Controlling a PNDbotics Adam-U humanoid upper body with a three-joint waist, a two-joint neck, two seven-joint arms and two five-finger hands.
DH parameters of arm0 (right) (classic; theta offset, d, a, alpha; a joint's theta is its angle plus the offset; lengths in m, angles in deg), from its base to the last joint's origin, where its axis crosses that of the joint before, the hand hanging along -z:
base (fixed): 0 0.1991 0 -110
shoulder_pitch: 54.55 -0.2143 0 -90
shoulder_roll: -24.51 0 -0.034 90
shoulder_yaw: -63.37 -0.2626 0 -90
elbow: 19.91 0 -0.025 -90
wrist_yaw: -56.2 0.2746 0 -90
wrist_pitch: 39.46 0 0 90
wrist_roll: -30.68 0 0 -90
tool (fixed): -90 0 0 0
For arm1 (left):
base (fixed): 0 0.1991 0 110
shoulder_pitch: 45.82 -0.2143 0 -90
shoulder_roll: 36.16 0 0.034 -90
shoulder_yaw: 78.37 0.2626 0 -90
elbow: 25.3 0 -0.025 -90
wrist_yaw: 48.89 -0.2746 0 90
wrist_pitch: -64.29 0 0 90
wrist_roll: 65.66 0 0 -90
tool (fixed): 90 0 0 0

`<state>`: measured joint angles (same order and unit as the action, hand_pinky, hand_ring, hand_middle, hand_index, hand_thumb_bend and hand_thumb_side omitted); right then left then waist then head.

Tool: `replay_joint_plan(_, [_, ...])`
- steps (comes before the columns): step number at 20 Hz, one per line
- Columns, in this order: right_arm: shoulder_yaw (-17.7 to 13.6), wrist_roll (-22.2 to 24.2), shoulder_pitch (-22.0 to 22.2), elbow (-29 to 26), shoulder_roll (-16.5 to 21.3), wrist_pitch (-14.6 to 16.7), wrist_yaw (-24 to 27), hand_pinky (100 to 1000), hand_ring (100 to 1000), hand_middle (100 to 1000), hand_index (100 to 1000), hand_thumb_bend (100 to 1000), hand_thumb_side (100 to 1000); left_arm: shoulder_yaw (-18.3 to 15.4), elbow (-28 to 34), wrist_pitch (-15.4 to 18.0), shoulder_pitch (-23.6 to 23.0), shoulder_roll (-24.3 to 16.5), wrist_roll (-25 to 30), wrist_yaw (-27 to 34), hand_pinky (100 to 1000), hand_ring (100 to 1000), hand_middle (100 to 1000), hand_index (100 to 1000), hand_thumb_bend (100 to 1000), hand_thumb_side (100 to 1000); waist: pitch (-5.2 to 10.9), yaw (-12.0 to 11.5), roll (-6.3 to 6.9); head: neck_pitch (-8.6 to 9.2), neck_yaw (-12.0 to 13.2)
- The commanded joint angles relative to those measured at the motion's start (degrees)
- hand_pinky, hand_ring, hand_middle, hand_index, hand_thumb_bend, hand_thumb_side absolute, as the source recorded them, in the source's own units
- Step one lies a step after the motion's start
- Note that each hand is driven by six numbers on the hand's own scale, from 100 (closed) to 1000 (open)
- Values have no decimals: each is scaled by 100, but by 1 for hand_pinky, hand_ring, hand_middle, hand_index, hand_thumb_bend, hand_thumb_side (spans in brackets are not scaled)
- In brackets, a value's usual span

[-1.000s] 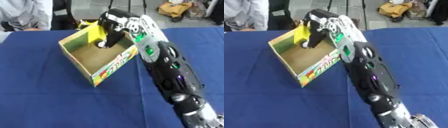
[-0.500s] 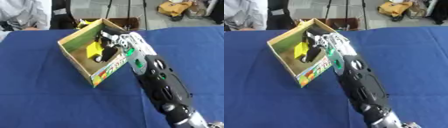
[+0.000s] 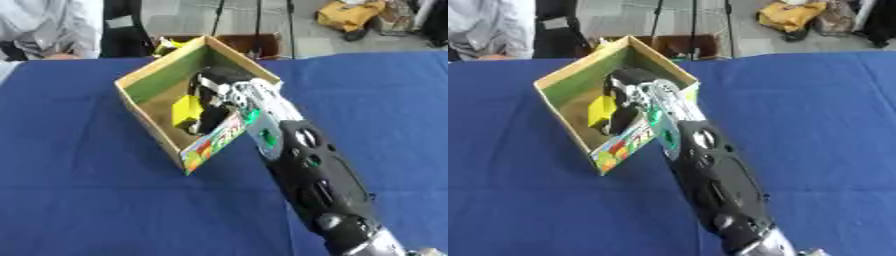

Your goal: Pick up objects on the table and place them in the box.

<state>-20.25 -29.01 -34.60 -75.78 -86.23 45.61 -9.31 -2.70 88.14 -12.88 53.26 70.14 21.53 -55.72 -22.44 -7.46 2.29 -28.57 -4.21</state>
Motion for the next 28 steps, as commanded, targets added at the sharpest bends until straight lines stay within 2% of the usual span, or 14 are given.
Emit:
replay_joint_plan(1, [3, -61, -127, -51, -28, 32, -50, 754, 761, 563, 516, 458, 246, 4, 115, 3, 52, -63, 26, 18, 241, 462, 553, 881, 338, 949, 109, -15, 13, 79, -17])
replay_joint_plan(4, [8, -42, -157, -76, -11, 106, -77, 787, 804, 652, 632, 527, 283, 5, 115, -1, 57, -67, 27, 21, 241, 462, 553, 881, 336, 950, 113, -10, 8, 84, -14])
replay_joint_plan(7, [3, 29, -198, -115, 13, 210, -111, 811, 836, 689, 689, 547, 324, 5, 115, -9, 57, -71, 29, 22, 241, 462, 553, 881, 335, 950, 121, -4, 5, 82, -11])
replay_joint_plan(14, [-17, 149, -250, -179, 43, 332, -178, 817, 843, 702, 700, 553, 333, 6, 115, -18, 54, -77, 38, 20, 242, 463, 553, 881, 335, 950, 131, -3, 3, 78, -10])
replay_joint_plan(15, [-12, 153, -274, -195, 55, 349, -176, 833, 873, 746, 765, 585, 412, 5, 115, -21, 49, -79, 37, 20, 242, 463, 554, 881, 336, 951, 145, 2, 2, 70, -8])
replay_joint_plan(16, [-11, 130, -331, -259, 89, 391, -142, 835, 876, 747, 779, 589, 434, 2, 115, -26, 42, -85, 35, 21, 242, 463, 554, 881, 335, 951, 166, 19, 2, 60, 0])
replay_joint_plan(21, [-47, -70, -394, -798, 283, 469, 162, 840, 879, 743, 788, 596, 530, -11, 115, -34, 21, -101, 16, 20, 243, 463, 554, 881, 333, 952, 208, 53, 9, 43, 33])
replay_joint_plan(22, [-57, -110, -389, -913, 326, 470, 233, 841, 879, 736, 789, 548, 590, -15, 115, -34, 17, -102, 11, 19, 243, 463, 554, 881, 335, 951, 213, 62, 13, 39, 42])
replay_joint_plan(23, [-88, -171, -389, -1039, 384, 488, 312, 841, 879, 735, 790, 586, 565, -20, 115, -35, 11, -103, 4, 17, 243, 463, 554, 881, 332, 952, 218, 78, 19, 33, 54])
replay_joint_plan(27, [-139, -487, -290, -1588, 683, 547, 651, 838, 874, 724, 789, 551, 616, -43, 115, -32, -6, -106, -24, 1, 243, 463, 554, 881, 332, 952, 230, 147, 37, 5, 116])
replay_joint_plan(28, [-142, -572, -245, -1727, 751, 526, 737, 834, 869, 716, 785, 520, 677, -49, 115, -32, -9, -106, -33, -4, 243, 463, 553, 881, 329, 952, 232, 162, 42, -4, 133])
